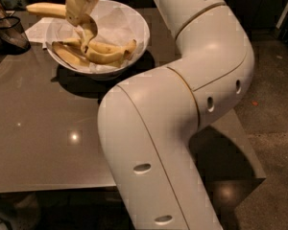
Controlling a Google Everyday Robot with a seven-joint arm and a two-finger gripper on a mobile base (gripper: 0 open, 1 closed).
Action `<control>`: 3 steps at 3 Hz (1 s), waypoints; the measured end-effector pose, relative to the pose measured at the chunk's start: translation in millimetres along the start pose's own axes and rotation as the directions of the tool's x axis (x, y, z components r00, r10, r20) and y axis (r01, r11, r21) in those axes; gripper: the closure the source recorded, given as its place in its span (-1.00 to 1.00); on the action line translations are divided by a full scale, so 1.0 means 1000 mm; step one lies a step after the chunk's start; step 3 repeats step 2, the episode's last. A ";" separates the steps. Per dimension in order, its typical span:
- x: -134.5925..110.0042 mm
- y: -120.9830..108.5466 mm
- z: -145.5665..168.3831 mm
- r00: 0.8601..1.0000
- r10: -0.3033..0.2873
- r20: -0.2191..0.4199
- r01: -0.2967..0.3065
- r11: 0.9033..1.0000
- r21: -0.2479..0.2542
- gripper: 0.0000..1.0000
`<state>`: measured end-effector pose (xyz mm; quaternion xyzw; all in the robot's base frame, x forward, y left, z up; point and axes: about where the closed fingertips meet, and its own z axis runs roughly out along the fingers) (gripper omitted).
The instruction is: Pick banana from white bowl
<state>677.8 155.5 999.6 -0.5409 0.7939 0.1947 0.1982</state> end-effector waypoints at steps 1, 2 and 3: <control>0.006 0.023 -0.017 0.999 0.051 -0.004 -0.051 0.999 -0.019 1.00; 0.020 0.044 -0.027 0.995 0.099 -0.019 -0.100 0.995 -0.025 1.00; 0.020 0.044 -0.027 0.995 0.099 -0.019 -0.100 0.995 -0.025 1.00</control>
Offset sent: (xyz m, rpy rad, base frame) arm -0.1199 -0.0367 0.0003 -0.0340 0.1449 -0.1037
